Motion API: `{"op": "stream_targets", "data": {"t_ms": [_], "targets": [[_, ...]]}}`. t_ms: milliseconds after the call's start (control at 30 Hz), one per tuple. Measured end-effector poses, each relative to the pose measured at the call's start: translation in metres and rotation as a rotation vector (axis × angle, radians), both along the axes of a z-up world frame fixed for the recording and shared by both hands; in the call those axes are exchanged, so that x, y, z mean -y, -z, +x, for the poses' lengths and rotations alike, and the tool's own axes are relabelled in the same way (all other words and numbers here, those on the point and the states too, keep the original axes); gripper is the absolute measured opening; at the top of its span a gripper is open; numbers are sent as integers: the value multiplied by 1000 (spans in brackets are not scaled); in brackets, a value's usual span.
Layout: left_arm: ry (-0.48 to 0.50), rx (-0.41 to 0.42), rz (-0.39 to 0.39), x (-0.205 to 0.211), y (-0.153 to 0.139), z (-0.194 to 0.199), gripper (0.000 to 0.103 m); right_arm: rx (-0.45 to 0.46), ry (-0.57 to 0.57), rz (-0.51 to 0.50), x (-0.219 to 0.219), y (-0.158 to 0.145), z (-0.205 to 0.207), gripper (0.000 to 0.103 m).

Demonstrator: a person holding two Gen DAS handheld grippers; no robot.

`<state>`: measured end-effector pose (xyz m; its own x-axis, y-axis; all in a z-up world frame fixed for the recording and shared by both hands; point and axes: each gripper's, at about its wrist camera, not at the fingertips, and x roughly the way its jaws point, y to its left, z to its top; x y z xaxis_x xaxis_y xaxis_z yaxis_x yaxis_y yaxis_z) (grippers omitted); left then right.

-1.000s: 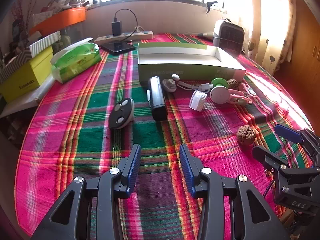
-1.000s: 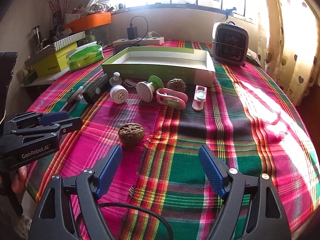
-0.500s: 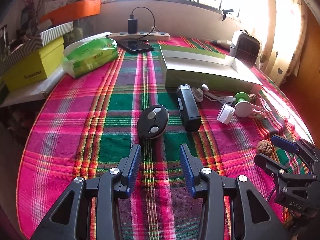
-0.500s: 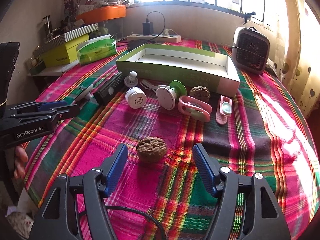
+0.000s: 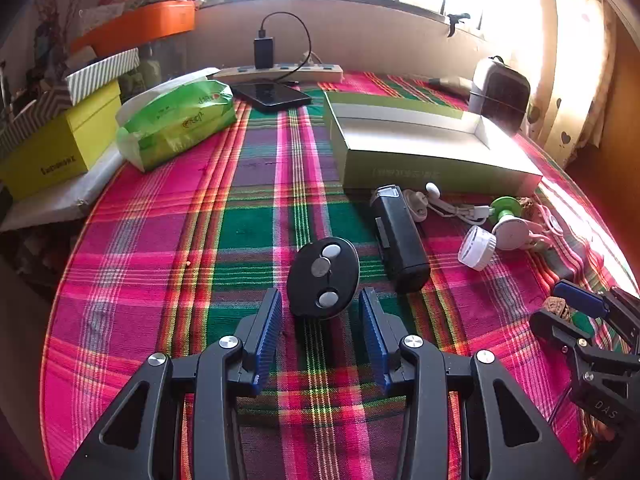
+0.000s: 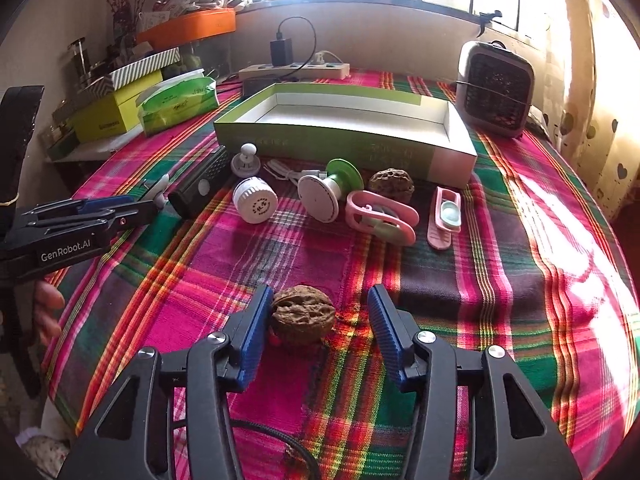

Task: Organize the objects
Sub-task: 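Grasp the black round remote with the left tool while the right tool grasps the walnut, then carry the remote with the left tool while the right tool carries the walnut over the box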

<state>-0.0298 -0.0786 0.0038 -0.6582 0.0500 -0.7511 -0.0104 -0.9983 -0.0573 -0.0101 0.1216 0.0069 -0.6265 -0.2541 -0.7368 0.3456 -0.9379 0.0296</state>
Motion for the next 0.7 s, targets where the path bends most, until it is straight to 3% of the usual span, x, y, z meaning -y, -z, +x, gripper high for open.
{"op": "stream_targets", "data": {"t_ms": [433,700], "targets": [[3,11,-23,0,0,-15,38,0,12,6,0,0,-3,36],[-13,10,-2,5,0,-18,33,0,12,2,0,0,-5,34]]}}
